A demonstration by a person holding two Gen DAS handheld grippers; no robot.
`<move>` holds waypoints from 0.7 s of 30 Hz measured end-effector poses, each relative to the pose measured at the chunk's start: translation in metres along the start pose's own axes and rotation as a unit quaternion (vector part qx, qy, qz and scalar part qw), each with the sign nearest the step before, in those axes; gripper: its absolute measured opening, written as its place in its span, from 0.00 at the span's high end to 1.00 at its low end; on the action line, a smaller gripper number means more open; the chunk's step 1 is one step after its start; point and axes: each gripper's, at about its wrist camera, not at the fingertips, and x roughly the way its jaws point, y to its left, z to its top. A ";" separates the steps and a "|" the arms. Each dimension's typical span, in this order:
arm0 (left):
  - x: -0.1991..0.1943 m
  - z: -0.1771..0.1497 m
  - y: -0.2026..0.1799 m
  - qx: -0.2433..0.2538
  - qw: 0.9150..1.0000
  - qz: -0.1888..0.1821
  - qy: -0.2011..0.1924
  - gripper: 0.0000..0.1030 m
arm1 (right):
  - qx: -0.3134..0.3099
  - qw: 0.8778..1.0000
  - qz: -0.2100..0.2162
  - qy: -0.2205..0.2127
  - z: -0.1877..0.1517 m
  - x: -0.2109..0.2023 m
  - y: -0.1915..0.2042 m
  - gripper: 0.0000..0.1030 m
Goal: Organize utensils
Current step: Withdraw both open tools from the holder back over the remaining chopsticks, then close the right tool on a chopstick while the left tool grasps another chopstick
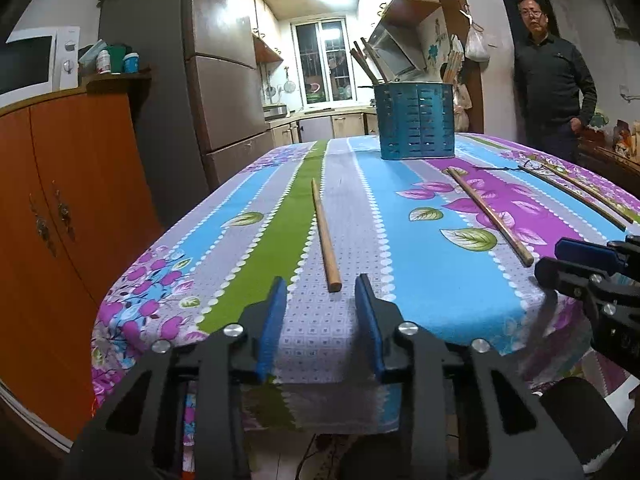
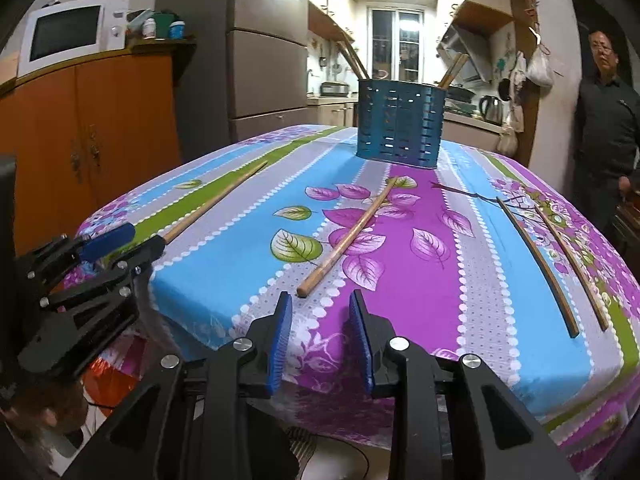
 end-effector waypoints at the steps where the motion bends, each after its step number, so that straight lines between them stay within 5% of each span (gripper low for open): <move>1: 0.001 -0.001 -0.001 0.004 1.000 0.001 -0.004 0.71 | 0.001 1.000 -0.006 -0.001 0.000 0.002 0.001 0.72; 12: 0.006 -0.004 -0.004 0.005 1.000 -0.010 -0.020 0.72 | 0.010 0.999 -0.047 -0.012 0.005 0.014 0.007 0.74; 16: 0.006 -0.006 -0.004 -0.002 1.000 -0.012 -0.023 0.72 | 0.013 0.999 -0.041 -0.013 0.005 0.015 0.007 0.89; 21: 0.010 -0.003 -0.004 -0.011 1.000 -0.012 -0.019 0.72 | 0.029 0.999 -0.036 -0.009 0.006 0.014 -0.003 0.90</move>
